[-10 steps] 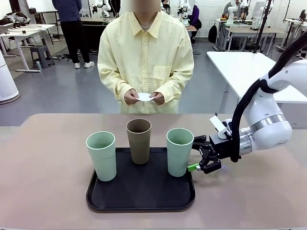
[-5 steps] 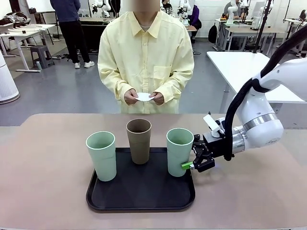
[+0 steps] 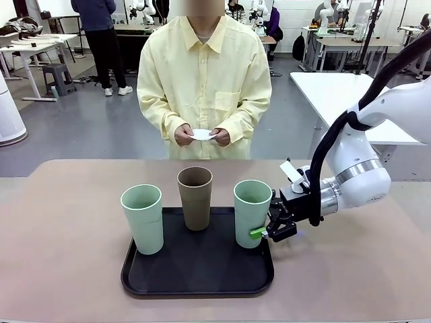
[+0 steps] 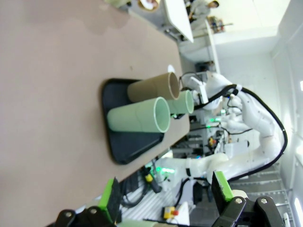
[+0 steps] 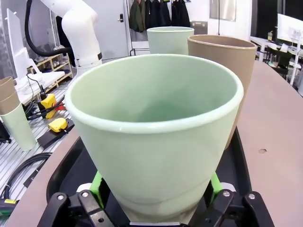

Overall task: Place coasters on the table and set cups on them.
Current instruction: Pick up one Reusable plastic cup and place it on a coaster set by the human.

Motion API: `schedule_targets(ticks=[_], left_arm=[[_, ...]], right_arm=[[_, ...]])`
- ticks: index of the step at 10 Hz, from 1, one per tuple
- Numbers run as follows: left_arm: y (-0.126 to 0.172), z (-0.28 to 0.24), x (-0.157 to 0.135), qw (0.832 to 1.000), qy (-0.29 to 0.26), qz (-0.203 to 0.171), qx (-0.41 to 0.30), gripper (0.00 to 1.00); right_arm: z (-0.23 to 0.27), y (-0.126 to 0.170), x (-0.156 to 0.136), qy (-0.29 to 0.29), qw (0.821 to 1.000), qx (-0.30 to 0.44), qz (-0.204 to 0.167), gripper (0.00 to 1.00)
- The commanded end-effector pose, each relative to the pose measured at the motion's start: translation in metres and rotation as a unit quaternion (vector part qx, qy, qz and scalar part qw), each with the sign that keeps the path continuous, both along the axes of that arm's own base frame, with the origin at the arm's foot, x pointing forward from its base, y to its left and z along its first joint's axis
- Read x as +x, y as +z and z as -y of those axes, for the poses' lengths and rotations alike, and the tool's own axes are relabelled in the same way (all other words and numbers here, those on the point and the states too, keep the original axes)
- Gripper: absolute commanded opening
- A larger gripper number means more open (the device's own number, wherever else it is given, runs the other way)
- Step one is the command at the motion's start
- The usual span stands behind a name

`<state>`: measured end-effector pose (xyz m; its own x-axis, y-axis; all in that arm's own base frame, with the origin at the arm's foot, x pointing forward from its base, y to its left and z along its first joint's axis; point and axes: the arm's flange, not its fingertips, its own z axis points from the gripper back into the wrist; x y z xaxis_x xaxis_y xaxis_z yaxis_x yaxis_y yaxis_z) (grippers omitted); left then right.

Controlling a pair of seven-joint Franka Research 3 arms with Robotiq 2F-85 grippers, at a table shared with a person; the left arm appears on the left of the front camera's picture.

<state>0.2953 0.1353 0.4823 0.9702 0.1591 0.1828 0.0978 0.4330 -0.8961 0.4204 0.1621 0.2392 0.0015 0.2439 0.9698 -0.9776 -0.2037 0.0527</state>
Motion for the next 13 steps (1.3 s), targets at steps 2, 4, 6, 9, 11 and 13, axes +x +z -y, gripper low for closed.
schedule_targets(ticks=[2, 4, 6, 9, 11, 13], left_arm=[[0.0, 0.0, 0.001, 1.0, -0.001, 0.007, -0.007, 1.0], [0.0, 0.0, 0.001, 1.0, -0.001, 0.007, -0.007, 1.0], [0.0, 0.0, 0.001, 1.0, -0.001, 0.007, -0.007, 1.0], [0.0, 0.0, 0.001, 1.0, -0.001, 0.007, -0.007, 1.0], [0.0, 0.0, 0.001, 1.0, -0.001, 0.007, -0.007, 1.0], [0.0, 0.0, 0.001, 1.0, -0.001, 0.007, -0.007, 1.0]], right_arm=[[-0.006, -0.002, 0.007, -0.004, 1.0, 0.013, -0.015, 0.0], [-0.005, -0.002, 0.006, -0.004, 1.0, 0.015, -0.018, 0.0], [-0.002, 0.035, -0.011, -0.025, 0.998, 0.034, -0.046, 0.0], [0.005, 0.122, -0.026, -0.062, 0.997, 0.018, -0.044, 0.0], [0.0, 0.158, -0.031, -0.084, 0.995, -0.01, -0.048, 0.0], [-0.002, 0.171, -0.033, -0.095, 0.994, -0.024, -0.04, 0.0]])
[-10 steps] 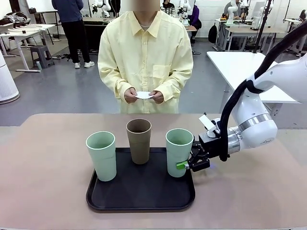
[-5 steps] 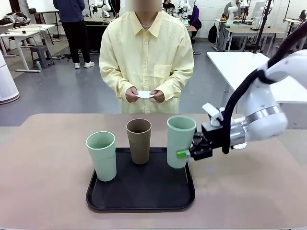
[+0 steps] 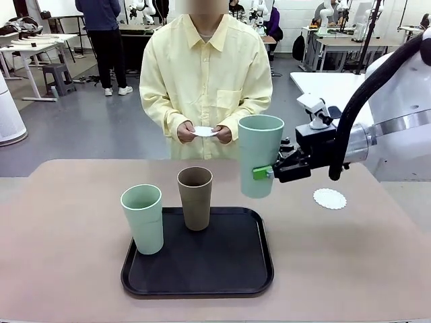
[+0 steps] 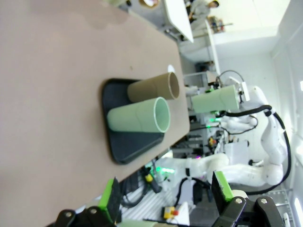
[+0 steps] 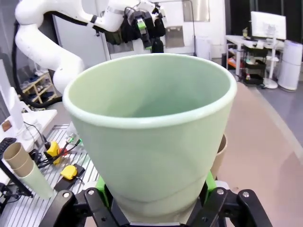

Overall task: Place coasters on the table and set cups on them.
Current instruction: Pick up one Reusable plastic cup and place it on a coaster set by the human.

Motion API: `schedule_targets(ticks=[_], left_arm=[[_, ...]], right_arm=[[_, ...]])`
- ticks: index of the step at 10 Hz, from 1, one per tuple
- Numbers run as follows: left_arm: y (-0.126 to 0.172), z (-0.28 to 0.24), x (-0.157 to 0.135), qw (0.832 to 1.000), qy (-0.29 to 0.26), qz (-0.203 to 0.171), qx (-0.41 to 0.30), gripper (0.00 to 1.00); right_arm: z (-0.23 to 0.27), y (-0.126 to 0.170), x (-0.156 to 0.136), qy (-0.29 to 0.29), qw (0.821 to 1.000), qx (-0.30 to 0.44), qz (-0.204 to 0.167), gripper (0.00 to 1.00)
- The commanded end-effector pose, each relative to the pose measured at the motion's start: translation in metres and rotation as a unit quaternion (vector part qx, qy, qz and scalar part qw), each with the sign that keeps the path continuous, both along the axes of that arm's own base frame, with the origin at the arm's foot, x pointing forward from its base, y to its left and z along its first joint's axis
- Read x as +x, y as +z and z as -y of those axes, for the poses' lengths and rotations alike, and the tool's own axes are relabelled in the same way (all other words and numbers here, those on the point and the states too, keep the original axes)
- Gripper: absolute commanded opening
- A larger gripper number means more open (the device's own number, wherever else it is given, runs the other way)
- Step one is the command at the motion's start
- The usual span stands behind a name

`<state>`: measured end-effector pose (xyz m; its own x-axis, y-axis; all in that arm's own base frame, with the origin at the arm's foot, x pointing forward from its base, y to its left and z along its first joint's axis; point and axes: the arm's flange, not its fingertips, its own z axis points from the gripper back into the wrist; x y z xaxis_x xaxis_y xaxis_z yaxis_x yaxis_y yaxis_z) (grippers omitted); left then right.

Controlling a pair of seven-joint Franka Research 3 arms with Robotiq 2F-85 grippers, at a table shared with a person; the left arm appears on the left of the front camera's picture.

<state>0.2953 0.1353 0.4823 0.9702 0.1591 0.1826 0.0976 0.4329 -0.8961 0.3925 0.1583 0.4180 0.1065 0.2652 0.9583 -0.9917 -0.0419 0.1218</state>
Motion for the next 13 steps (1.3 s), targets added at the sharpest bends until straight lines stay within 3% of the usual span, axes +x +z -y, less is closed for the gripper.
schedule_targets(ticks=[1, 3, 4, 6, 8, 10, 13], left_arm=[[0.0, 0.0, 0.001, 1.0, -0.001, 0.007, -0.007, 1.0], [0.0, 0.0, 0.001, 1.0, -0.001, 0.007, -0.007, 1.0], [0.0, 0.0, 0.001, 1.0, -0.001, 0.007, -0.007, 1.0], [0.0, 0.0, 0.001, 1.0, -0.001, 0.007, -0.007, 1.0], [0.0, 0.0, 0.001, 1.0, -0.001, 0.007, -0.007, 1.0], [0.0, 0.0, 0.001, 1.0, -0.001, 0.007, -0.007, 1.0], [0.0, 0.0, 0.001, 1.0, -0.001, 0.007, -0.007, 1.0]], right_arm=[[0.002, -0.009, 0.002, 0.009, 1.0, 0.01, -0.001, 0.0], [0.002, -0.009, 0.002, 0.009, 1.0, 0.01, -0.001, 0.0], [0.0, -0.002, 0.0, 0.002, 1.0, 0.0, -0.002, 0.83], [0.057, -0.002, 0.018, -0.002, 1.0, -0.023, 0.021, 0.83], [0.142, 0.007, 0.037, -0.041, 0.997, -0.026, 0.054, 0.83], [0.222, 0.007, 0.046, -0.088, 0.995, -0.002, 0.055, 0.83], [0.293, 0.012, 0.05, -0.155, 0.985, 0.034, 0.064, 0.83]])
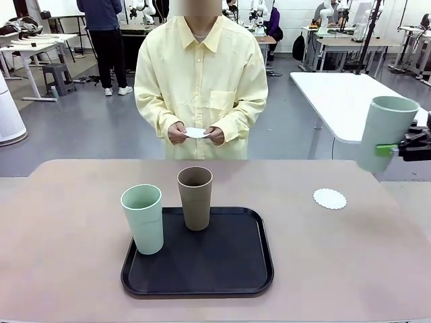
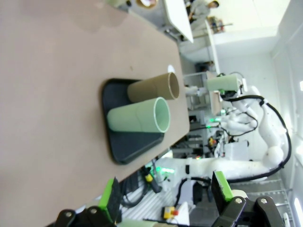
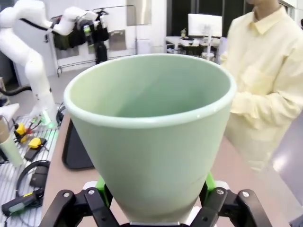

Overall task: Place coasters on the table and set cups on them.
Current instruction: Pick up one Reusable plastic cup and place it on a coaster set by the human.

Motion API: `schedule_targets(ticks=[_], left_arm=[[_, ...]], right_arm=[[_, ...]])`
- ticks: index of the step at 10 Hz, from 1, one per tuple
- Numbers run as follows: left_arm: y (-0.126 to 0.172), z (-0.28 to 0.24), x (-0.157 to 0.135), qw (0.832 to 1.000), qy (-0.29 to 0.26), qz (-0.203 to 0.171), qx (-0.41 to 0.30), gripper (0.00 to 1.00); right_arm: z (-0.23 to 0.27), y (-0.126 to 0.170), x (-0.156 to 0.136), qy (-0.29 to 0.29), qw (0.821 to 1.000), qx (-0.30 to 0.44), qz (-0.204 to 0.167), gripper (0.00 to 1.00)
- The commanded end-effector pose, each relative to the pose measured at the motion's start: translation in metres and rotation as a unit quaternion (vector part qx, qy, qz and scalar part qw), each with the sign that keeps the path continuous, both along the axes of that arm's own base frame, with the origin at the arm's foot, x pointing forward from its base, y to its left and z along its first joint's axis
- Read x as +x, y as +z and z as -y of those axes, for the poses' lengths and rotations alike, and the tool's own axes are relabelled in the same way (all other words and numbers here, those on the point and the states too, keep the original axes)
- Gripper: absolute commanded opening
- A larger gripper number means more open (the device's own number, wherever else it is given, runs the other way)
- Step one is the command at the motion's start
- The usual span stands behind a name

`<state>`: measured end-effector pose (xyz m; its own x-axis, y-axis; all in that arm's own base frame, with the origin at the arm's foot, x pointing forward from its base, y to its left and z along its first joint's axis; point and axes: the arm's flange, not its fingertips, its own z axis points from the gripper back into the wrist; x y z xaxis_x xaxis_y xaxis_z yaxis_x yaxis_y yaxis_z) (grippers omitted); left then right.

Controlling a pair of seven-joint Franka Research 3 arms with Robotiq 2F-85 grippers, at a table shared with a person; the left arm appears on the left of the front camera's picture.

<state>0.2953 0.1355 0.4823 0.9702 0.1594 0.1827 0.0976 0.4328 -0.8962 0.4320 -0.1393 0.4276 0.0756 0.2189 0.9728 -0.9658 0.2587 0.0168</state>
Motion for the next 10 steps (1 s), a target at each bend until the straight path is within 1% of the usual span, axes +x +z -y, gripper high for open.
schedule_targets(ticks=[1, 3, 4, 10], left_arm=[[0.0, 0.0, 0.001, 1.0, -0.001, 0.007, -0.007, 1.0], [0.0, 0.0, 0.001, 1.0, -0.001, 0.007, -0.007, 1.0], [0.0, 0.0, 0.001, 1.0, -0.001, 0.007, -0.007, 1.0], [0.0, 0.0, 0.001, 1.0, -0.001, 0.007, -0.007, 1.0]], right_arm=[[0.001, 0.002, 0.011, -0.012, 0.999, 0.028, 0.013, 0.83], [-0.006, -0.002, 0.014, -0.018, 0.999, 0.025, 0.013, 0.83], [0.009, 0.0, 0.007, -0.018, 1.0, 0.018, 0.004, 0.83], [0.008, -0.001, 0.008, -0.019, 1.0, 0.019, 0.005, 0.83]])
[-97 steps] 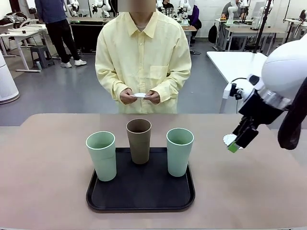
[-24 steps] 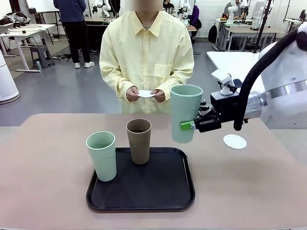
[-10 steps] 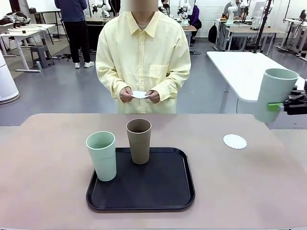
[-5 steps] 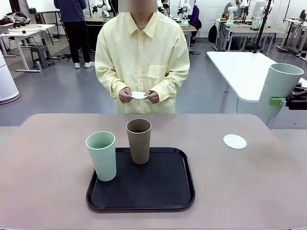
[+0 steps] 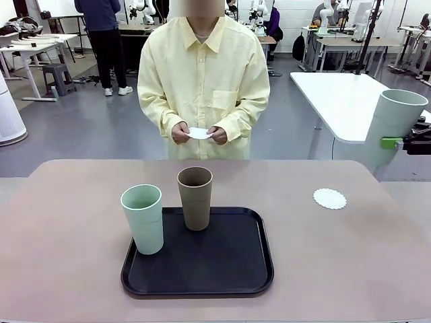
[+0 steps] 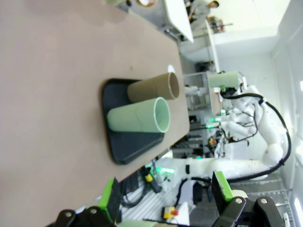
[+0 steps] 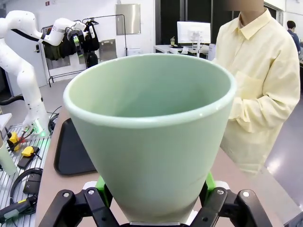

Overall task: Place coasters on the table and set cups on them.
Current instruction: Pick up one Reusable plastic cup and place it on a coaster set by the human.

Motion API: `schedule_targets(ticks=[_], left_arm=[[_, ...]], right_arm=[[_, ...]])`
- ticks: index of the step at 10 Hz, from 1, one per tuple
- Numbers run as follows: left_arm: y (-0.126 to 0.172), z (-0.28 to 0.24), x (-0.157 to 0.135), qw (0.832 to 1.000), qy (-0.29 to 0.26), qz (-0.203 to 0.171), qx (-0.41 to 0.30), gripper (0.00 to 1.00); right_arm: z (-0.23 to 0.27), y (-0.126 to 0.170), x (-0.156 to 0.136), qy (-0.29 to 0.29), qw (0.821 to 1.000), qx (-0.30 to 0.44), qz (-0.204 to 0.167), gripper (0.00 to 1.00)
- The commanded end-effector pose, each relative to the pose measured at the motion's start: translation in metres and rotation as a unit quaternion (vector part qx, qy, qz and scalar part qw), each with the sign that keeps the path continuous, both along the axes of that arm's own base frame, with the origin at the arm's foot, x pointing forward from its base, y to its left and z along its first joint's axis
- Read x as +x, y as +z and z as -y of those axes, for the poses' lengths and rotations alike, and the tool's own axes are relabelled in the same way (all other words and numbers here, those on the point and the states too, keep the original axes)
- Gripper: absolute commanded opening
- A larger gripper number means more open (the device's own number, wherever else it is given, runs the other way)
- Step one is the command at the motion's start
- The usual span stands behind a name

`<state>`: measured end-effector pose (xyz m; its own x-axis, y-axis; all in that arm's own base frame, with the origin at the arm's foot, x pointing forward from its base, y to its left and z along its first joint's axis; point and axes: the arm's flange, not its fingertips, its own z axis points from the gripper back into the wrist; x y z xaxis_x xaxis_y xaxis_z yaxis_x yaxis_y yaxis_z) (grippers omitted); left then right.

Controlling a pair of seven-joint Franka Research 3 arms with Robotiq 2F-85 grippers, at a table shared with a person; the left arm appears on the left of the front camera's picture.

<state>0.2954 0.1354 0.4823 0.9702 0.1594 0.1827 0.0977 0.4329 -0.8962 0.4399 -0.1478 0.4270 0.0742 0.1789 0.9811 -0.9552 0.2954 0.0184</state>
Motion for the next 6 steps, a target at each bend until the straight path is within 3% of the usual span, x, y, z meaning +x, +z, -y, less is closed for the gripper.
schedule_targets(ticks=[1, 3, 6], left_arm=[[0.0, 0.0, 0.001, 1.0, -0.001, 0.007, -0.007, 1.0], [0.0, 0.0, 0.001, 1.0, -0.001, 0.007, -0.007, 1.0], [0.0, 0.0, 0.001, 1.0, -0.001, 0.007, -0.007, 1.0]], right_arm=[[-0.004, -0.017, 0.027, 0.015, 1.0, 0.001, 0.01, 0.83], [-0.007, -0.052, 0.07, 0.005, 1.0, 0.0, 0.006, 0.83], [-0.015, -0.097, 0.094, 0.053, 0.998, -0.004, 0.018, 0.83]])
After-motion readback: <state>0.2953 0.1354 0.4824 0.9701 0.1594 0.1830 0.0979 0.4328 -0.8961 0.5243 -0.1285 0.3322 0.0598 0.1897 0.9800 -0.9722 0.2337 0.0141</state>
